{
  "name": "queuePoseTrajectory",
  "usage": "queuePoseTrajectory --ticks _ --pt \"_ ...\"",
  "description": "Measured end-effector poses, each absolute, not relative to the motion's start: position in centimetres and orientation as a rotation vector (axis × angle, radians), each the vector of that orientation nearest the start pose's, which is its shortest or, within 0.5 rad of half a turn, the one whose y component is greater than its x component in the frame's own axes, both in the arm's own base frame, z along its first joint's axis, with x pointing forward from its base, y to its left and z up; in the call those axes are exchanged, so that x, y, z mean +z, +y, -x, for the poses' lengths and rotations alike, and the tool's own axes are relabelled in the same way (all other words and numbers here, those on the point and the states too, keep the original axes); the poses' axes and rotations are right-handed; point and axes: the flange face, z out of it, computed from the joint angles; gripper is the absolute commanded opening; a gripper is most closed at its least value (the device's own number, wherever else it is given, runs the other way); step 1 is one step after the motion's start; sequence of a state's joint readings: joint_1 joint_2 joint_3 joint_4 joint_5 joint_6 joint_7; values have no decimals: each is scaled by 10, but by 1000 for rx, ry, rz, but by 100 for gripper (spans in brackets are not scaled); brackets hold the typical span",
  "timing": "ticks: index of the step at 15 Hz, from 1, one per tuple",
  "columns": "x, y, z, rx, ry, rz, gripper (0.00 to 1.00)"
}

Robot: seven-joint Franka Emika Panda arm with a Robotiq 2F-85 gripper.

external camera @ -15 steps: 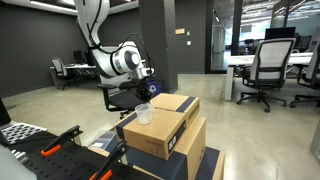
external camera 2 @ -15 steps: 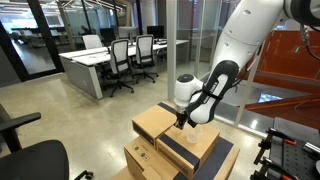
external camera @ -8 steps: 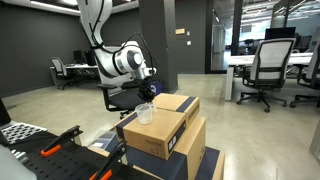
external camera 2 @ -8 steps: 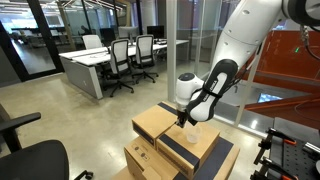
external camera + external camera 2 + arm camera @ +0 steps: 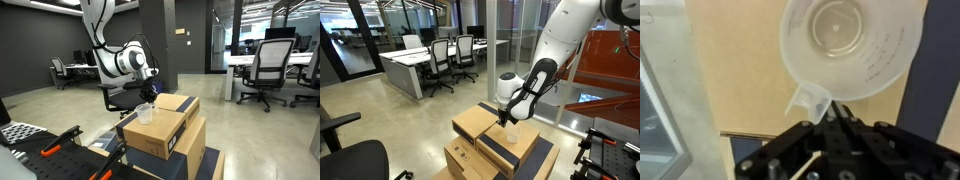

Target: Twist the water jug around

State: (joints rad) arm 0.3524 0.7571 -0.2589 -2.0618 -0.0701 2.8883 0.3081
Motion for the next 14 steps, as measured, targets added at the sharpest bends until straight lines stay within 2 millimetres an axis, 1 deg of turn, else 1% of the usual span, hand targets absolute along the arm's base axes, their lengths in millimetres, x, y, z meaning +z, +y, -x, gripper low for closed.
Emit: queuePoseTrajectory --ticks 14 --pt "78 30 -576 -184 192 3286 6"
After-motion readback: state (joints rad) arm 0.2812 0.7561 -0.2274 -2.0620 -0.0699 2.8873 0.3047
